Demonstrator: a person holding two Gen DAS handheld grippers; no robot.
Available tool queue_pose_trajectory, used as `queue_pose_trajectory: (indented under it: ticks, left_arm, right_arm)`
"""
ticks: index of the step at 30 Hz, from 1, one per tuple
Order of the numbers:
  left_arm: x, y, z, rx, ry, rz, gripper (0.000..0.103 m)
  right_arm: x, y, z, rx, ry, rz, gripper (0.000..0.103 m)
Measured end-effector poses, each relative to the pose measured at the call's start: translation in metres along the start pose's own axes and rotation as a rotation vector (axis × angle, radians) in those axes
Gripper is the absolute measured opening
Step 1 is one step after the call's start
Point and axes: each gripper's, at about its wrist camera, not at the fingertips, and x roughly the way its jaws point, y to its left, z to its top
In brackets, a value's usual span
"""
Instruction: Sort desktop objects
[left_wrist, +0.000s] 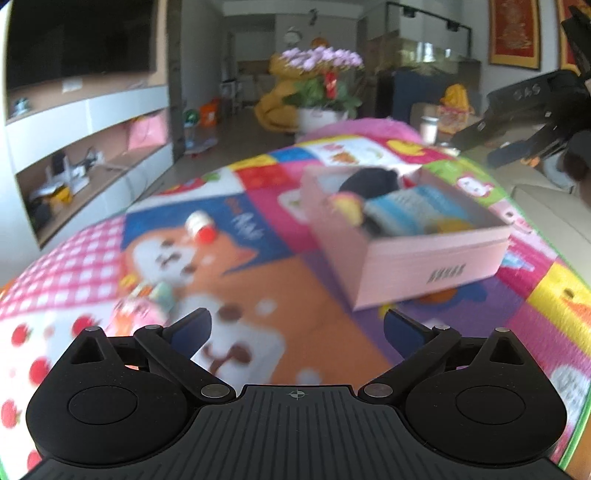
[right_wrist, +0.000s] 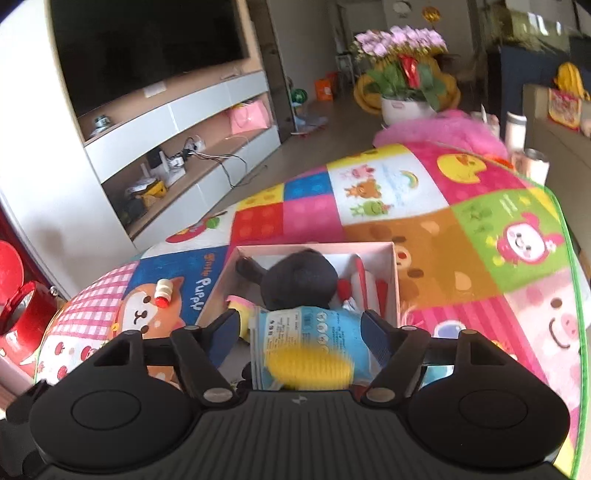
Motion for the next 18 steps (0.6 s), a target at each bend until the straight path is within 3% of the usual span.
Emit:
queue_pose_trajectory:
  ticks: [5, 9, 16, 18]
  left_arm:
    - [-0.004, 0.021, -0.021, -0.050, 0.021, 0.062, 0.103]
    - [-0.009, 0.038, -0.031, -0.102, -0.013, 0.126, 0.103]
    - [-0.018, 0.078, -0.043, -0.339, -0.061, 0.133, 0.103]
    - [-0.019, 0.085, -0.047, -0.392, -0.063, 0.124, 0.103]
  right_arm:
    - [0.000, 0.005, 0.002, -0.008, -0.006, -0.025, 0.076]
    - [0.005, 0.029, 0.004, -0.054, 0.007, -0.011, 0.080]
    - [0.065, 0.128, 0.024, -0.190, 0.096, 0.111, 0.079]
    - [0.097, 0.158, 0.033, -0.202, 0.140, 0.145, 0.070]
